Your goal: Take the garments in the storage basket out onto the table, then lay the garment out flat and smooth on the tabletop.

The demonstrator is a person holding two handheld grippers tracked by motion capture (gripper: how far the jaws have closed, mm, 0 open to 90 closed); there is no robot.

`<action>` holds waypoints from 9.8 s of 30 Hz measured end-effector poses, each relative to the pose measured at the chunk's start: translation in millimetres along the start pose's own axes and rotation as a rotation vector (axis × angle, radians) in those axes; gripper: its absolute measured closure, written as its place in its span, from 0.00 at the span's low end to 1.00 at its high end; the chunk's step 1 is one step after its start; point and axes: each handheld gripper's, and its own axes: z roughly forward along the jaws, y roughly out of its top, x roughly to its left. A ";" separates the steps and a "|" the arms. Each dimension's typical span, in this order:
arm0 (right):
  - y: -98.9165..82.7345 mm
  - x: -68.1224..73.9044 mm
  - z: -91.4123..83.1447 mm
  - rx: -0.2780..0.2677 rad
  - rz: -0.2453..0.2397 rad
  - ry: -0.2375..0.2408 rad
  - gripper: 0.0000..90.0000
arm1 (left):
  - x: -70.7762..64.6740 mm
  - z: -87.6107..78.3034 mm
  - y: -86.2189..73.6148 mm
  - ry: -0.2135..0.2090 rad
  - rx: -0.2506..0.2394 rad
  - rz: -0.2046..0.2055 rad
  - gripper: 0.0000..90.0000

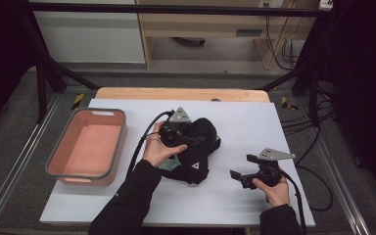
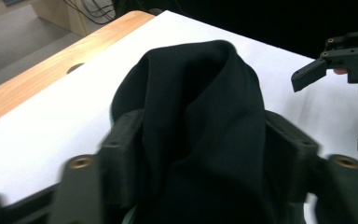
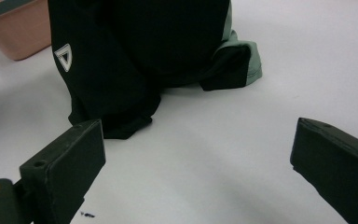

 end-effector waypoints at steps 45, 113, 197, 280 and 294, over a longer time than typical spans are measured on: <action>-0.4 3.1 0.8 -0.014 0.009 -0.011 0.02 | 2.5 -67.6 -94.5 0.097 0.062 -0.140 0.13; 5.9 58.8 50.1 0.057 -0.016 0.102 0.32 | -9.7 -20.9 -117.5 0.053 0.235 -0.110 0.96; 21.0 87.6 64.7 0.033 -0.117 -0.001 0.53 | 53.9 -64.8 -93.8 0.244 0.091 -0.290 0.97; 0.3 49.0 15.4 0.107 -0.037 0.053 0.40 | -47.1 -39.9 -131.8 0.072 0.213 -0.140 0.59; -14.0 66.1 39.2 0.210 -0.082 0.098 0.43 | -49.8 -33.1 -137.0 0.090 0.280 -0.153 0.75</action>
